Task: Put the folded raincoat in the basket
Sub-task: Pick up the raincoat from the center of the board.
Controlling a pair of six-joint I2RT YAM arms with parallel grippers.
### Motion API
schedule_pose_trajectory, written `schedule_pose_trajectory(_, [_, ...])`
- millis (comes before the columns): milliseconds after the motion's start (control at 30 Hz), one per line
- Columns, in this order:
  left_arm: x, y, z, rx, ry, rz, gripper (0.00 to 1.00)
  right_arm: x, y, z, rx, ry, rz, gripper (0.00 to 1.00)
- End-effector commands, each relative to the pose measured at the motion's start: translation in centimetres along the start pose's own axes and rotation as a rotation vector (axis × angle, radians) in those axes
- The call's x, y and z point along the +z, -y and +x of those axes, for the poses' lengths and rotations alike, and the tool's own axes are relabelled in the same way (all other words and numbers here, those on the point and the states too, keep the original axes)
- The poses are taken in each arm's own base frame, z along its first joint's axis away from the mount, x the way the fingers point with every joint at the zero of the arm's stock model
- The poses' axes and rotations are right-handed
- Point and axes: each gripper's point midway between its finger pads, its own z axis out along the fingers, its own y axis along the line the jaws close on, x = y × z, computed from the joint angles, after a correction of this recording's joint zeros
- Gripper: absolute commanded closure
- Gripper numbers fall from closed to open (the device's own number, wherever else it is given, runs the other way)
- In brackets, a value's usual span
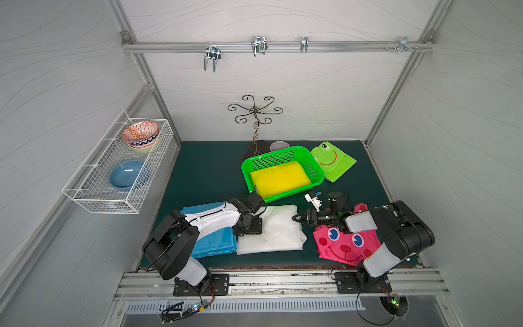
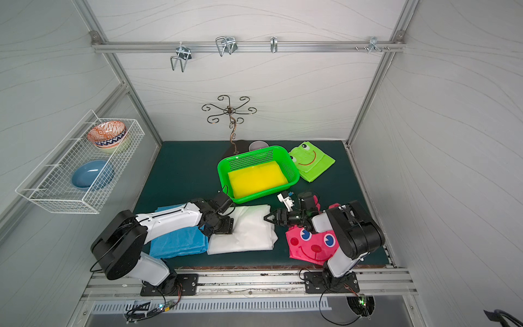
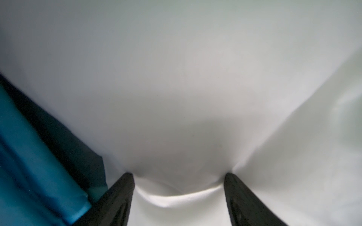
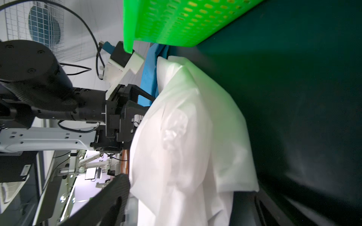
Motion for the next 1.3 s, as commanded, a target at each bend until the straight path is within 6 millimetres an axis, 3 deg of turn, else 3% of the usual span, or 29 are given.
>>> schedule_pose_trajectory(0, [1.4,-1.2,1.6,-0.009,-0.069,-0.028,0.22,-0.4,-0.4,2.1,0.126,-0.052,-0.042,0.02])
schedule_pose_trajectory(167, [1.7,-1.2,1.8,-0.018,-0.081,-0.023,0.22,-1.3,0.4,2.1,0.220,-0.027,-0.013,0.01])
schedule_pose_trajectory(467, [1.8,-1.1,1.7,-0.017,-0.085,-0.021,0.22,1.3,0.1,2.0,0.184,-0.065,-0.036,0.01])
schedule_pose_trajectory(767, [1.6,-1.2,1.6,-0.021,-0.079,-0.021,0.22,3.3,-1.8,1.4,0.090,-0.119,-0.033,0.01])
schedule_pose_trajectory(933, [1.4,-1.1,1.6,-0.025,-0.074,-0.016,0.22,3.2,-0.7,1.9,0.126,-0.116,0.042,0.03])
schedule_pose_trajectory(1067, [1.3,-1.3,1.6,-0.030,-0.064,-0.015,0.22,2.7,0.2,2.2,0.157,-0.097,0.087,0.08])
schedule_pose_trajectory(1267, [1.3,-1.5,1.6,-0.037,-0.059,-0.020,0.22,1.1,0.2,0.2,0.143,-0.047,0.076,0.31])
